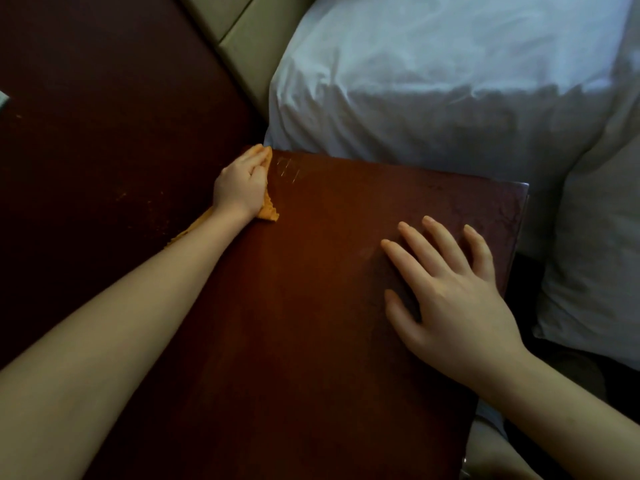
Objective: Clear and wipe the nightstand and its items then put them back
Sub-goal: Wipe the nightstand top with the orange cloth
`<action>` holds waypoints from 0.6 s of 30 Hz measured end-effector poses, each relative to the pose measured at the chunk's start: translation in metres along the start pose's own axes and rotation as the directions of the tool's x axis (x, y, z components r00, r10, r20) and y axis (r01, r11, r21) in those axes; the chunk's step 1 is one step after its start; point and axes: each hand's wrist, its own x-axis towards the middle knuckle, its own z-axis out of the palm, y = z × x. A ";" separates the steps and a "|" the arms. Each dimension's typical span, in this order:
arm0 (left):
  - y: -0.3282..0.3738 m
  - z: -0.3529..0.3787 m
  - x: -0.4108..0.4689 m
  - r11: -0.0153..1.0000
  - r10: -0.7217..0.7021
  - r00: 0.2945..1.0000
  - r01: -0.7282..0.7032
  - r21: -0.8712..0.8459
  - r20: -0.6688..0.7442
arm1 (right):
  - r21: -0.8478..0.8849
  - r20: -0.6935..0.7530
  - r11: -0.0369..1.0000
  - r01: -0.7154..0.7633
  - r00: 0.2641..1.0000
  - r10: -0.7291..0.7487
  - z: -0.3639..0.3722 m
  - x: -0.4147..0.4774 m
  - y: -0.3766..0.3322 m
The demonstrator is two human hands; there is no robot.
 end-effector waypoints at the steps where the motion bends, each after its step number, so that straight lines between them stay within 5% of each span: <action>1: 0.000 0.000 -0.002 1.000 0.014 1.000 -0.014 0.002 0.012 | 0.000 0.005 1.000 0.003 1.000 -0.003 0.000 0.000 0.000; 7: -0.008 -0.007 -0.026 0.992 0.127 0.990 -0.124 -0.038 0.061 | 0.002 -0.008 1.000 -0.008 1.000 0.008 0.001 0.000 0.000; 15: 0.006 0.006 -0.001 0.994 -0.102 0.994 0.103 0.047 -0.036 | -0.010 -0.009 0.999 -0.034 0.999 0.034 0.001 0.000 -0.001; 18: 0.006 0.004 -0.004 0.998 -0.057 0.998 0.057 0.008 -0.001 | -0.008 -0.003 0.999 -0.036 0.999 0.036 0.000 0.001 -0.001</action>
